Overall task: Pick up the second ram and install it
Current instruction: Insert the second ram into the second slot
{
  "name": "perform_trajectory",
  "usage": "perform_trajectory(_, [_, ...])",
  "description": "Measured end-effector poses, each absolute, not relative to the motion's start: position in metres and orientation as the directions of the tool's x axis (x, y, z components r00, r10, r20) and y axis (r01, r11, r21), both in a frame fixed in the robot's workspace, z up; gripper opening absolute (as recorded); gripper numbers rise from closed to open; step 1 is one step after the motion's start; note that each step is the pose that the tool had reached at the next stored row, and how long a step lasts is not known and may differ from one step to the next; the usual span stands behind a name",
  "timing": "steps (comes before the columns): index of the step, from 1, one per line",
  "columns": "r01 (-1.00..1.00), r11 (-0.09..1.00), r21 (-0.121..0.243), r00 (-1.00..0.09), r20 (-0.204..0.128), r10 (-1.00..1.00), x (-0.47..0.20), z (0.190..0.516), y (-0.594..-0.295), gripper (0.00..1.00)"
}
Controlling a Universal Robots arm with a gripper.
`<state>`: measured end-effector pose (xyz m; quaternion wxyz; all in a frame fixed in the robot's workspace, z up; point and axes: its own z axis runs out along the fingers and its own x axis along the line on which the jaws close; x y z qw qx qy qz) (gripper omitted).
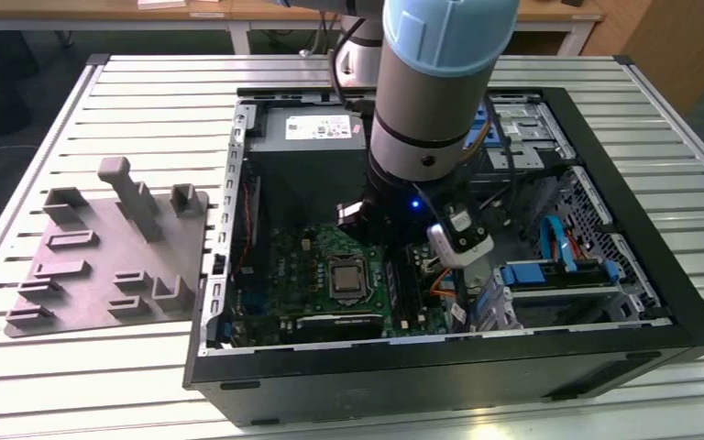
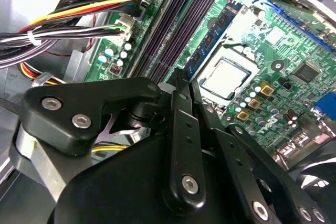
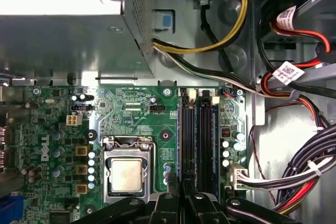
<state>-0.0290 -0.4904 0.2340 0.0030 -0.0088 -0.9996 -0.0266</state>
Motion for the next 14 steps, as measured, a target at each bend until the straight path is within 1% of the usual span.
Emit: perform_trajectory(14, [0.018, 0.998, 0.053, -1.0, 0.006, 0.017, -0.0285, 0.2263, -0.49, 0.14])
